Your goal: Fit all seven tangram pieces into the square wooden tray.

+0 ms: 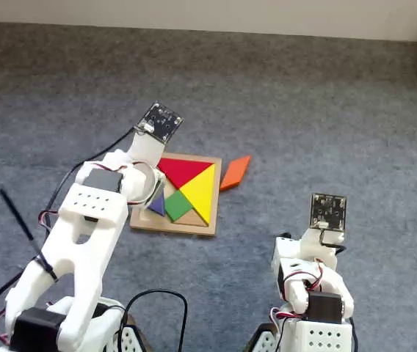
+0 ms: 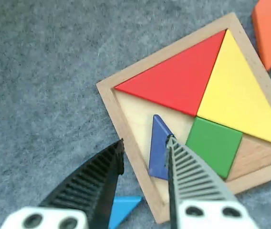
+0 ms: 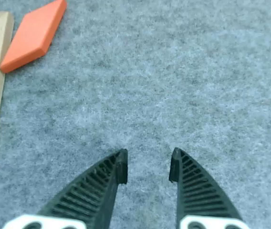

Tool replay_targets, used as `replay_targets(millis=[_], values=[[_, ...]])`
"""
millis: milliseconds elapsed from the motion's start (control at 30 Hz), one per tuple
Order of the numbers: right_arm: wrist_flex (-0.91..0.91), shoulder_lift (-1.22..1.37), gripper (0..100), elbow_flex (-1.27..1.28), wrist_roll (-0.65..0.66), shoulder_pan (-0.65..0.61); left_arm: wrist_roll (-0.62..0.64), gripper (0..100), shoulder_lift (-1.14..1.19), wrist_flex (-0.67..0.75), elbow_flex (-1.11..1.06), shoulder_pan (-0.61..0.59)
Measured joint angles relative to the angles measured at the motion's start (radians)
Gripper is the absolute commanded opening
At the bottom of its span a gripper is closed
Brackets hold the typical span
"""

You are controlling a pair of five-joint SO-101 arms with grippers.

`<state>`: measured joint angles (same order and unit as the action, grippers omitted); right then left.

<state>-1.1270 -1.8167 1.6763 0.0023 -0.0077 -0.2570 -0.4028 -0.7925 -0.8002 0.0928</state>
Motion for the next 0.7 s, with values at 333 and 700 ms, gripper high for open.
replay_targets(millis=[333, 700], values=[[0.0, 0.0, 15.6, 0.0, 0.0, 0.0, 0.002, 15, 0.221, 0.112, -0.006, -0.002], [0.0, 0.0, 15.6, 0.0, 0.0, 0.0, 0.002, 15, 0.227, -0.153, 0.064, -0.003]])
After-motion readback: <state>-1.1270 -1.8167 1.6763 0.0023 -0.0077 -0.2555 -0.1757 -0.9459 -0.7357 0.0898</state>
